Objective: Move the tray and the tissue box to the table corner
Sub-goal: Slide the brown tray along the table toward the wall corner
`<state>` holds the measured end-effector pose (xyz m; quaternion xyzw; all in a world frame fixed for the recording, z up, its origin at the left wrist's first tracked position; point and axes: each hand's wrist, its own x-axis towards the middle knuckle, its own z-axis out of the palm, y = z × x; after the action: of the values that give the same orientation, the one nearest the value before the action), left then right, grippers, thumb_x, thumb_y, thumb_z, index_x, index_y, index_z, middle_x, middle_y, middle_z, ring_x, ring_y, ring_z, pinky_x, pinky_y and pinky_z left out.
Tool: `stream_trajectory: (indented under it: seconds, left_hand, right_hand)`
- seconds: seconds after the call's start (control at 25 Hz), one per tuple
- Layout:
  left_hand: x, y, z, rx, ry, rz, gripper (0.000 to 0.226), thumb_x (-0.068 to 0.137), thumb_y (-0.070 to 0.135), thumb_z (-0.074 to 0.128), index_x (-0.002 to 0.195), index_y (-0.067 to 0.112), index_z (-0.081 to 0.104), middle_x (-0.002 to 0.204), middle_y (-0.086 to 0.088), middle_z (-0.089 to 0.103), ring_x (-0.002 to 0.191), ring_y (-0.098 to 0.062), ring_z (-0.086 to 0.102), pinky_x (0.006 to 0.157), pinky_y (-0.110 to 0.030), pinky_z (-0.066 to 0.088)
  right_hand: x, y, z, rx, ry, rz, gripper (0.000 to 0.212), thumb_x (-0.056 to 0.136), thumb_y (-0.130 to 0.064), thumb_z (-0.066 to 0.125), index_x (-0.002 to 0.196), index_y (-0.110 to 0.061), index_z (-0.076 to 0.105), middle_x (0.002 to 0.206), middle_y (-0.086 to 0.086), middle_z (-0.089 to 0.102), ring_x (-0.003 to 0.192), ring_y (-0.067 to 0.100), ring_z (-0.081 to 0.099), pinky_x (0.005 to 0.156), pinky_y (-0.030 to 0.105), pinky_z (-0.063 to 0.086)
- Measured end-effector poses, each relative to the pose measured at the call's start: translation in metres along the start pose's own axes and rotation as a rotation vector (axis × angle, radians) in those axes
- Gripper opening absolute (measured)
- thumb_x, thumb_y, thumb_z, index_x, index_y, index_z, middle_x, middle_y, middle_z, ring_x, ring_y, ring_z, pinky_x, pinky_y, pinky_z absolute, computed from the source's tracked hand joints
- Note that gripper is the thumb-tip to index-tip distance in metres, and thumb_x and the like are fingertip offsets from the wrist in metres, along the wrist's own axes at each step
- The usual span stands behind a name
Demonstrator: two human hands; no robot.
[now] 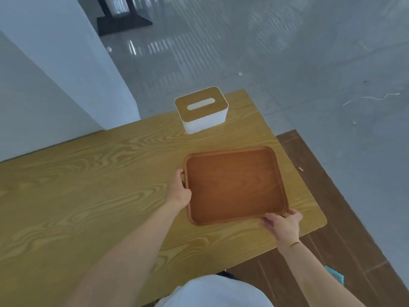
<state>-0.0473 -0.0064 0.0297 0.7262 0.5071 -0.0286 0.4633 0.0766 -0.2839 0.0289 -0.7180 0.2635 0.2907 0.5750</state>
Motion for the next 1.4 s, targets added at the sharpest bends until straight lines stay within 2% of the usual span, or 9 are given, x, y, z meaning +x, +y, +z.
stream_trajectory:
  seconds: [0.08, 0.16, 0.36, 0.48, 0.56, 0.88, 1.08, 1.2, 1.4]
  left_hand:
    - [-0.014, -0.016, -0.034, -0.037, 0.098, 0.008, 0.067, 0.08, -0.009, 0.05, 0.136, 0.027, 0.042, 0.096, -0.007, 0.063, 0.08, -0.026, 0.063, 0.066, -0.038, 0.051]
    - [-0.027, -0.035, -0.069, -0.055, 0.203, 0.031, 0.063, 0.082, -0.006, 0.054, 0.136, 0.025, 0.043, 0.091, -0.003, 0.061, 0.071, -0.018, 0.061, 0.059, -0.032, 0.043]
    - [-0.066, -0.102, -0.153, -0.127, 0.416, 0.02, 0.06, 0.082, -0.004, 0.062, 0.135, 0.018, 0.046, 0.091, -0.003, 0.058, 0.071, -0.016, 0.059, 0.063, -0.028, 0.042]
    - [-0.088, -0.157, -0.196, -0.19, 0.47, -0.04, 0.061, 0.081, -0.003, 0.064, 0.135, 0.02, 0.046, 0.094, -0.004, 0.06, 0.077, -0.023, 0.062, 0.071, -0.038, 0.053]
    - [-0.096, -0.193, -0.222, -0.208, 0.49, -0.082, 0.064, 0.081, -0.003, 0.064, 0.136, 0.022, 0.045, 0.093, 0.0, 0.059, 0.08, -0.023, 0.062, 0.074, -0.038, 0.052]
    - [-0.092, -0.304, -0.317, -0.153, 0.472, -0.104, 0.064, 0.084, 0.001, 0.065, 0.141, 0.022, 0.042, 0.1, -0.005, 0.06, 0.081, -0.022, 0.061, 0.074, -0.032, 0.044]
    - [-0.062, -0.326, -0.345, -0.105, 0.391, -0.059, 0.065, 0.085, 0.001, 0.064, 0.143, 0.02, 0.041, 0.103, -0.006, 0.06, 0.079, -0.021, 0.06, 0.072, -0.032, 0.046]
    - [-0.037, -0.326, -0.353, -0.053, 0.334, -0.053, 0.065, 0.087, 0.004, 0.063, 0.144, 0.022, 0.038, 0.107, -0.006, 0.06, 0.074, -0.016, 0.062, 0.062, -0.024, 0.043]
    - [0.018, -0.318, -0.369, 0.02, 0.286, -0.049, 0.067, 0.087, 0.002, 0.06, 0.147, 0.02, 0.036, 0.113, -0.008, 0.06, 0.075, -0.014, 0.063, 0.063, -0.025, 0.042]
  right_hand:
    - [-0.009, -0.006, 0.023, -0.02, -0.104, -0.051, 0.07, 0.084, 0.014, 0.066, 0.128, -0.028, 0.03, 0.113, 0.021, 0.057, 0.067, 0.026, 0.076, 0.057, 0.031, 0.061]
    - [-0.022, -0.008, 0.051, -0.039, -0.207, -0.091, 0.075, 0.083, 0.016, 0.066, 0.129, -0.03, 0.029, 0.116, 0.021, 0.055, 0.071, 0.028, 0.076, 0.056, 0.03, 0.061]
    - [-0.076, 0.006, 0.124, -0.183, -0.434, -0.178, 0.075, 0.084, 0.015, 0.064, 0.129, -0.034, 0.029, 0.112, 0.021, 0.062, 0.074, 0.03, 0.076, 0.065, 0.039, 0.06]
    - [-0.117, 0.027, 0.168, -0.233, -0.508, -0.201, 0.076, 0.084, 0.014, 0.066, 0.13, -0.033, 0.03, 0.109, 0.021, 0.064, 0.073, 0.027, 0.075, 0.068, 0.04, 0.059]
    - [-0.144, 0.044, 0.195, -0.28, -0.532, -0.225, 0.076, 0.083, 0.013, 0.068, 0.131, -0.033, 0.03, 0.106, 0.021, 0.065, 0.072, 0.027, 0.075, 0.069, 0.04, 0.059]
    - [-0.222, 0.121, 0.28, -0.465, -0.493, -0.219, 0.078, 0.08, 0.002, 0.078, 0.129, -0.035, 0.029, 0.098, 0.016, 0.068, 0.079, 0.027, 0.074, 0.072, 0.042, 0.061]
    - [-0.228, 0.144, 0.303, -0.567, -0.421, -0.272, 0.076, 0.078, -0.01, 0.083, 0.124, -0.036, 0.028, 0.094, 0.015, 0.069, 0.074, 0.022, 0.074, 0.063, 0.036, 0.06]
    - [-0.222, 0.147, 0.312, -0.656, -0.377, -0.29, 0.075, 0.076, -0.019, 0.085, 0.124, -0.034, 0.029, 0.091, 0.012, 0.07, 0.066, 0.016, 0.074, 0.058, 0.032, 0.059]
    - [-0.195, 0.134, 0.342, -0.839, -0.394, -0.377, 0.077, 0.072, -0.034, 0.086, 0.125, -0.033, 0.03, 0.088, 0.005, 0.073, 0.073, 0.022, 0.072, 0.075, 0.05, 0.061]
